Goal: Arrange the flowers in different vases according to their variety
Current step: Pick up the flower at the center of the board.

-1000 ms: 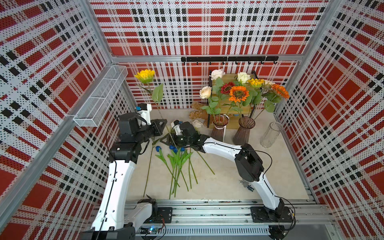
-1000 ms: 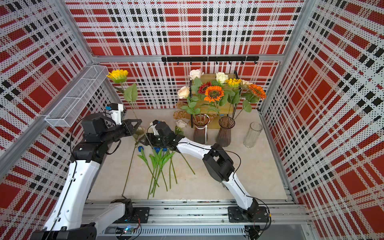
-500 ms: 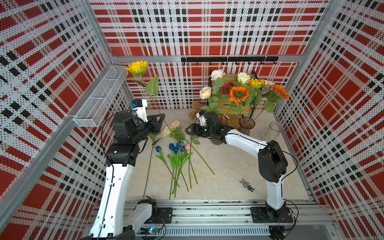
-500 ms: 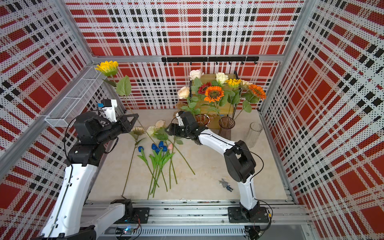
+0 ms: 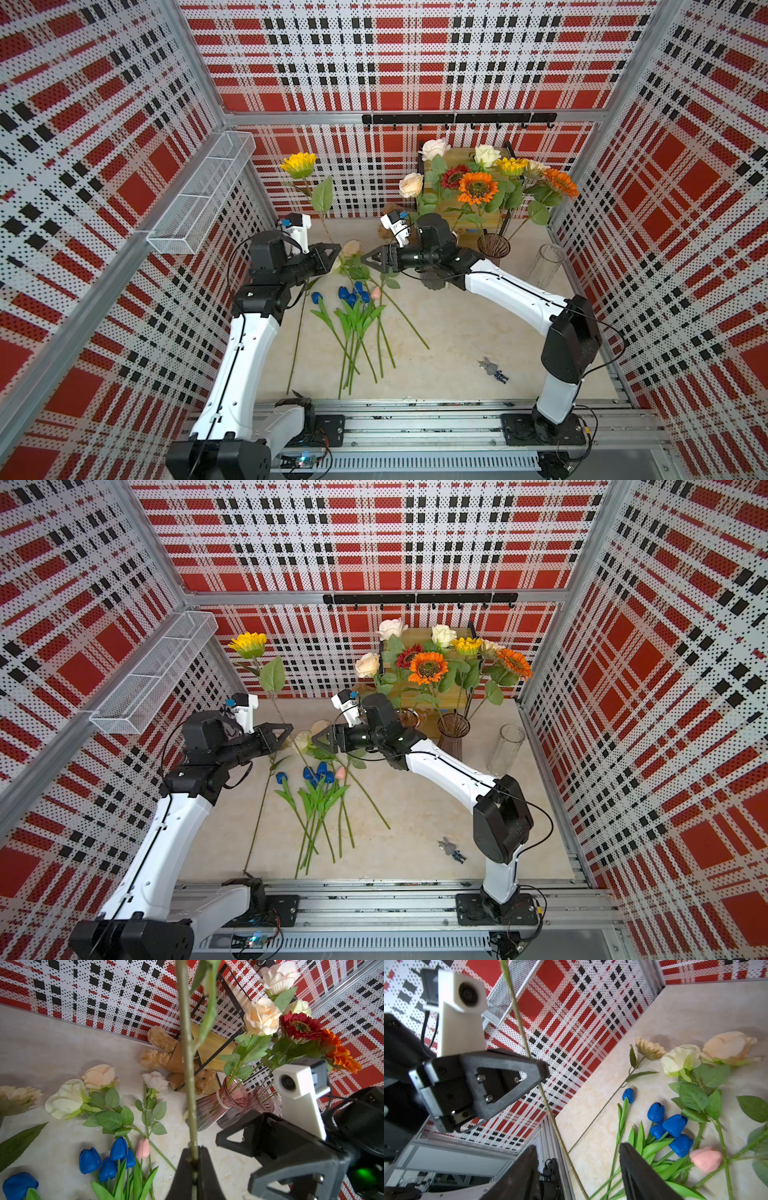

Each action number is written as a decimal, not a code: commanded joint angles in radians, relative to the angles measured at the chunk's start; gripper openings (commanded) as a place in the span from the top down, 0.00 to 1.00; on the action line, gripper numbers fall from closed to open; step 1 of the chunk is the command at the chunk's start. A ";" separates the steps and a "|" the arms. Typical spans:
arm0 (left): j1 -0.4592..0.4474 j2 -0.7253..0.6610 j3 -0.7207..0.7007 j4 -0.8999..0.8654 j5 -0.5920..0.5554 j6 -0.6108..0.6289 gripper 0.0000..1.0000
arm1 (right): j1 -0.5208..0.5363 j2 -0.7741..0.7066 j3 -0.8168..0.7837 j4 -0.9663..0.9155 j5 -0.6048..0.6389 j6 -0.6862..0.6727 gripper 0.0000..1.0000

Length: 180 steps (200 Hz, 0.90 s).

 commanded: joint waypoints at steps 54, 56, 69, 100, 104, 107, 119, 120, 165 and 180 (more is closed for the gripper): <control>-0.078 0.030 0.014 0.050 0.003 -0.011 1.00 | 0.059 0.054 0.055 0.014 -0.035 -0.033 0.40; -0.080 0.030 0.013 0.051 0.004 -0.011 1.00 | 0.059 0.055 0.055 0.014 -0.034 -0.032 0.40; -0.095 0.031 0.015 0.051 -0.004 -0.013 1.00 | 0.059 0.063 0.064 0.012 -0.036 -0.035 0.43; -0.121 0.034 0.008 0.050 -0.007 -0.015 1.00 | 0.059 0.079 0.088 0.002 -0.027 -0.041 0.52; -0.122 0.034 0.006 0.050 -0.005 -0.017 1.00 | 0.059 0.081 0.093 -0.002 -0.025 -0.043 0.53; -0.124 0.034 0.005 0.050 -0.006 -0.016 1.00 | 0.059 0.082 0.097 -0.006 -0.024 -0.046 0.54; -0.129 0.032 0.000 0.051 -0.006 -0.017 1.00 | 0.058 0.089 0.112 -0.016 -0.023 -0.051 0.56; -0.129 0.032 0.000 0.051 -0.006 -0.018 1.00 | 0.058 0.089 0.112 -0.017 -0.024 -0.052 0.56; -0.126 0.029 0.011 0.046 -0.017 -0.023 0.83 | 0.058 0.103 0.130 -0.017 -0.024 -0.041 1.00; -0.115 0.035 0.020 0.040 -0.021 -0.020 0.64 | 0.058 0.095 0.126 -0.012 -0.020 -0.039 1.00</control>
